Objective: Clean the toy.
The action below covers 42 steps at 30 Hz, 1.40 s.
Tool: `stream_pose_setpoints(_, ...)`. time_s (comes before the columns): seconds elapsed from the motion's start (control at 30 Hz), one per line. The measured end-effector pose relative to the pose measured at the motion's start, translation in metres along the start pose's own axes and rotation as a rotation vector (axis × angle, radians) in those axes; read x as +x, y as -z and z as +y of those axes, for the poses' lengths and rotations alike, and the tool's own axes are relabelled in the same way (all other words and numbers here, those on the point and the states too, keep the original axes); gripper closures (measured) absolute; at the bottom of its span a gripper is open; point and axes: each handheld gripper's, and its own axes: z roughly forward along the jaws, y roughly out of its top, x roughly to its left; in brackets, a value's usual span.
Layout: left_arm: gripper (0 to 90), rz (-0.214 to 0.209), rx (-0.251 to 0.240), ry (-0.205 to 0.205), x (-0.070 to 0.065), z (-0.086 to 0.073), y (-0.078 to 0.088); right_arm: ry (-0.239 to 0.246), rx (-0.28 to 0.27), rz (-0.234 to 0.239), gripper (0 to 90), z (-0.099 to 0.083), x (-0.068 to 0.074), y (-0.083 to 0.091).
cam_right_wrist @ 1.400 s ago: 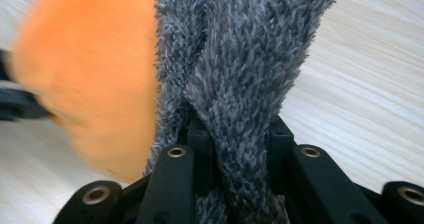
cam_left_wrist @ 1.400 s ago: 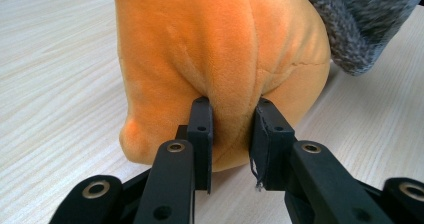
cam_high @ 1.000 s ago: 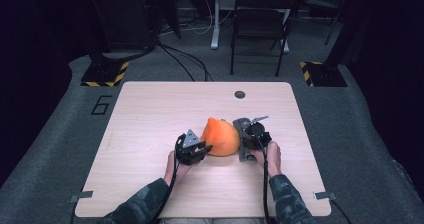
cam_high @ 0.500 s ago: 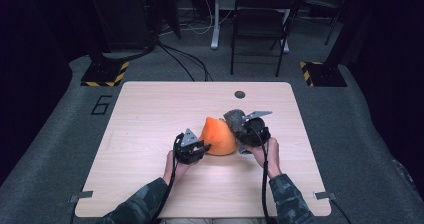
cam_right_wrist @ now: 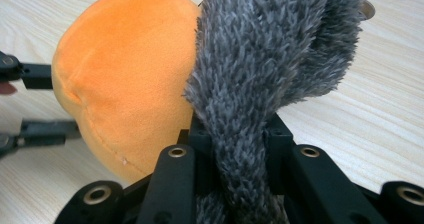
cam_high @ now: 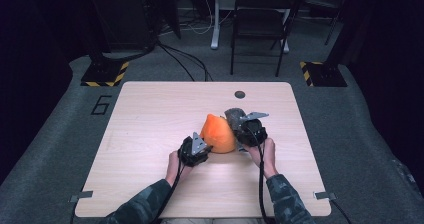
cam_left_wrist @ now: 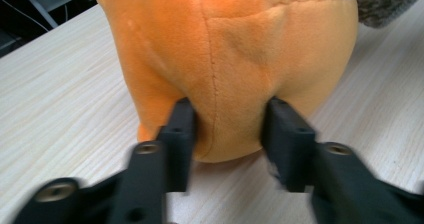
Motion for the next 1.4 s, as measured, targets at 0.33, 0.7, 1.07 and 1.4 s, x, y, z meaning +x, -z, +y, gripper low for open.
stream_pose_setpoints(0.33,78.3,-0.078,-0.008,0.105,0.006,0.010,0.013,-0.039,-0.042,0.030,73.0,0.007,-0.008,0.015)
stream_pose_setpoints(0.7,78.1,-0.141,-0.017,0.195,-0.004,0.017,0.022,-0.013,-0.112,0.217,72.7,0.025,0.037,0.036)
stream_pose_setpoints(1.07,76.7,-0.154,0.013,0.161,0.001,0.009,0.014,0.065,-0.019,0.058,72.3,0.011,0.025,0.009)
stream_pose_setpoints(1.4,76.6,-0.152,0.005,0.143,0.005,0.007,0.013,0.020,0.035,0.002,72.1,0.003,0.004,0.004)
